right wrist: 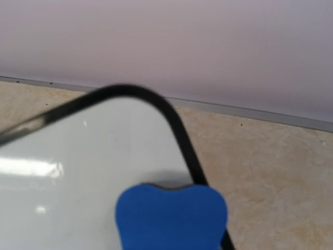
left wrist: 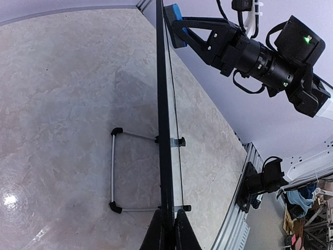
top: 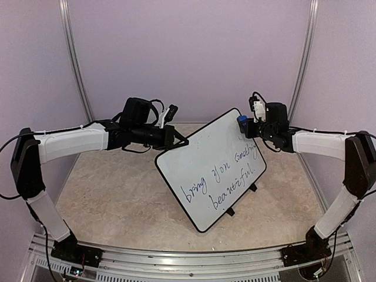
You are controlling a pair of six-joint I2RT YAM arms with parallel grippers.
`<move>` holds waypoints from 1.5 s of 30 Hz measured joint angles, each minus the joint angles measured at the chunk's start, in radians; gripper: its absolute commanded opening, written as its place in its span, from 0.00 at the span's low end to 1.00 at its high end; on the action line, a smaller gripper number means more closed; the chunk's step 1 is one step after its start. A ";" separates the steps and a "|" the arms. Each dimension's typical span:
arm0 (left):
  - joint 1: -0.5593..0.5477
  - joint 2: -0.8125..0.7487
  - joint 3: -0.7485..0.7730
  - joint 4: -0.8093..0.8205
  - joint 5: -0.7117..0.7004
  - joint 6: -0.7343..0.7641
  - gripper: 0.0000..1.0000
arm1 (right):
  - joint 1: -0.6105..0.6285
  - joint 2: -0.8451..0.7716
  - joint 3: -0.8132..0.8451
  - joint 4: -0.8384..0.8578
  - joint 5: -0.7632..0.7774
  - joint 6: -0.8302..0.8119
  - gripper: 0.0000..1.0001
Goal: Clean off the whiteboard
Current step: Erase the whiteboard at the center of the board.
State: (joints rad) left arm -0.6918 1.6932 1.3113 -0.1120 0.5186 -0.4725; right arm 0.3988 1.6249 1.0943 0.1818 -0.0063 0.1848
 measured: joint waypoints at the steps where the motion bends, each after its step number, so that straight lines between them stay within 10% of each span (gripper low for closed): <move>1: 0.000 0.000 0.000 0.000 0.000 0.000 0.00 | -0.001 -0.003 -0.016 0.017 -0.005 0.002 0.26; 23: -0.001 0.000 0.000 0.000 -0.001 -0.003 0.00 | -0.001 -0.157 -0.380 0.144 -0.054 0.080 0.26; 45: -0.003 -0.003 0.000 -0.002 -0.011 -0.009 0.00 | 0.039 -0.096 -0.214 0.074 -0.032 0.068 0.26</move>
State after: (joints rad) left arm -0.6952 1.6905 1.3113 -0.1135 0.5076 -0.4816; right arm 0.4377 1.5291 0.8803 0.2562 -0.0387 0.2523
